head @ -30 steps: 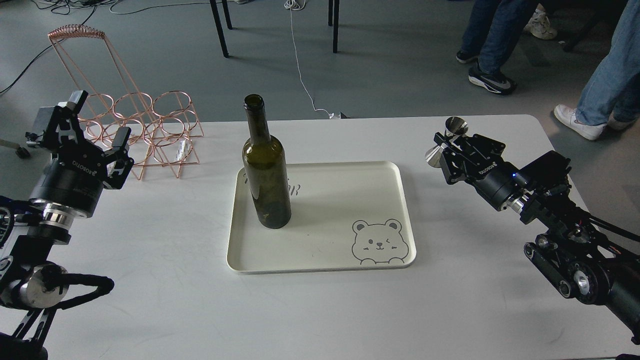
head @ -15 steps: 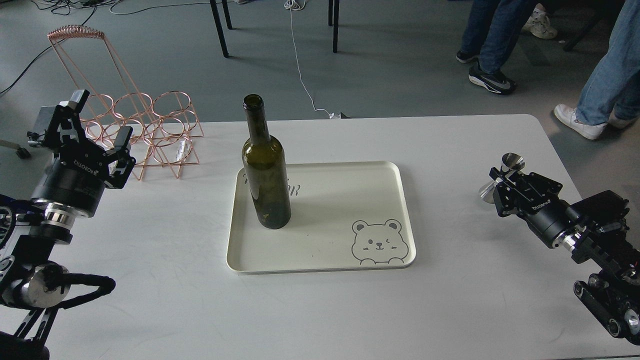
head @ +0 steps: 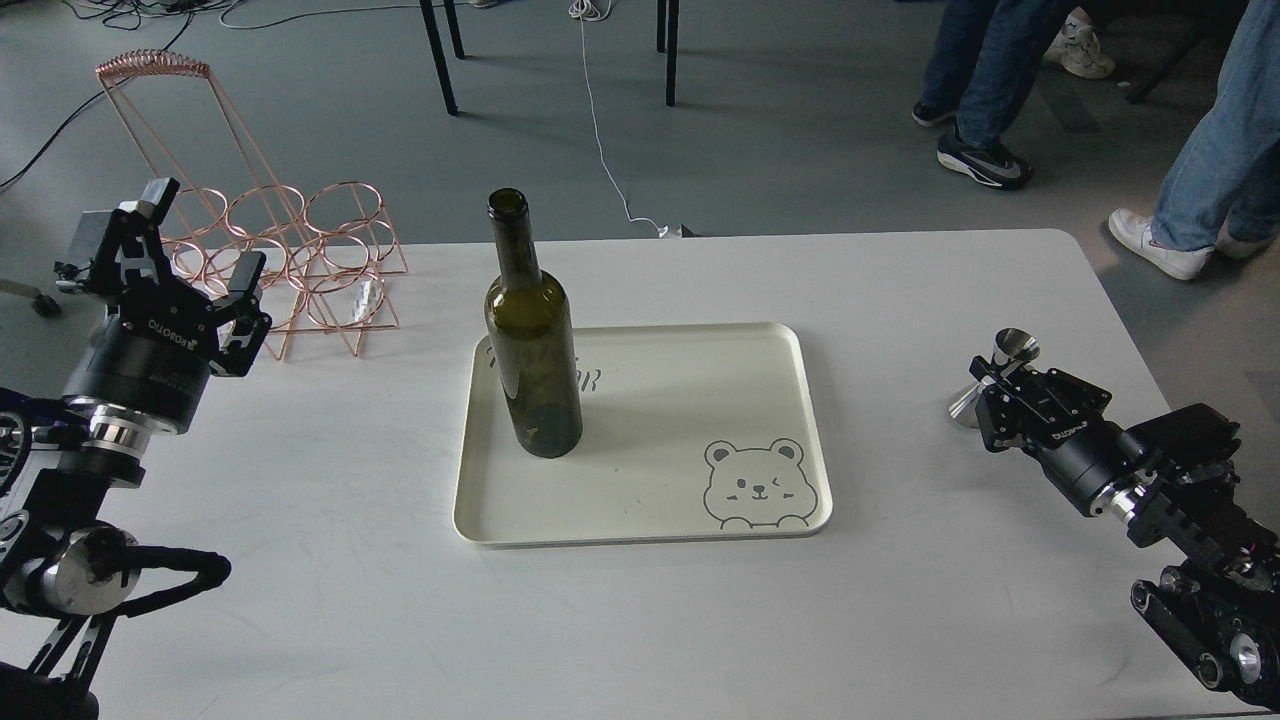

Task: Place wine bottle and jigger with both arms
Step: 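Lift the jigger off the tray and carry it beside the tray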

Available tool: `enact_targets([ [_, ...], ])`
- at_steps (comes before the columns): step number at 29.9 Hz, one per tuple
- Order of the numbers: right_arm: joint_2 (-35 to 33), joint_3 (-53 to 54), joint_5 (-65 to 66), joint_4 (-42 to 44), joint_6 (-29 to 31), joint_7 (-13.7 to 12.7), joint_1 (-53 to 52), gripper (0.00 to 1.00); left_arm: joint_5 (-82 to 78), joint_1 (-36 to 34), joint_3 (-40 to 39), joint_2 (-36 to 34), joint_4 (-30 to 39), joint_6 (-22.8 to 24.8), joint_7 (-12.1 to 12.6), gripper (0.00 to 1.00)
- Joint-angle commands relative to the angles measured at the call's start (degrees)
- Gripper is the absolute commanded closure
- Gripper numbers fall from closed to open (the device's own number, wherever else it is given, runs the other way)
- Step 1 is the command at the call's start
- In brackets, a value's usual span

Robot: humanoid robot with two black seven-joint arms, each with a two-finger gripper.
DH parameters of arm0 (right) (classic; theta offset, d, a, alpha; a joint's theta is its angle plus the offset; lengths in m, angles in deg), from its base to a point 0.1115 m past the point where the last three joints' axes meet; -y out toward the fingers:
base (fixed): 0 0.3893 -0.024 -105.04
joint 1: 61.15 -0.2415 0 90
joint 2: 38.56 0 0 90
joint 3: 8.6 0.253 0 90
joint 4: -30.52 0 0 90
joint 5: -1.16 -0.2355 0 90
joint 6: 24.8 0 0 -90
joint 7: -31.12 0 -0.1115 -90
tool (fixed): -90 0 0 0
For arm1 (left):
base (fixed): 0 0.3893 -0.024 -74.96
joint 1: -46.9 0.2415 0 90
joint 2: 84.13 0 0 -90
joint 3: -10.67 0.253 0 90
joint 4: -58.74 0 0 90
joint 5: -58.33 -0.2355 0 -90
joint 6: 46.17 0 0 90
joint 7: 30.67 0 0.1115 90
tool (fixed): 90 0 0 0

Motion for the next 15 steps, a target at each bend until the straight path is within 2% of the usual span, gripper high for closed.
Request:
enact_targets([
  [1,0.0,-0.2,0.0,0.1,0.0,0.0,0.1,0.68,0.0,0.0,0.0,0.1,0.0,0.0,-0.1,0.01],
  [8,0.0,-0.3,0.0,0.0,0.0,0.0,0.1,0.62,0.0,0.0,0.0,0.1,0.5,0.0,-0.1,0.01],
  [9,0.0,-0.3,0.0,0.0,0.0,0.0,0.1,0.57,0.0,0.0,0.0,0.0,0.5,0.0,-0.1,0.01],
  [11,0.0,-0.3,-0.1,-0.2,0.0,0.0,0.2,0.31,0.0,0.0,0.0,0.0,0.5,0.0,-0.1,0.01],
  [13,0.0,-0.7,-1.2,-0.8,0.0,0.0,0.3,0.13,0.0,0.0,0.0,0.0,0.6,0.0,-0.1,0.01],
  [14,-0.2,-1.4,-2.0,-1.1,0.0,0.0,0.4,0.07,0.0,0.0,0.0,0.0,0.7,0.0,-0.1,0.01],
  [15,-0.6,-2.5,-3.3,-1.2,0.0,0.0,0.5,0.06,0.0,0.0,0.0,0.0,0.8,0.0,-0.1,0.01],
])
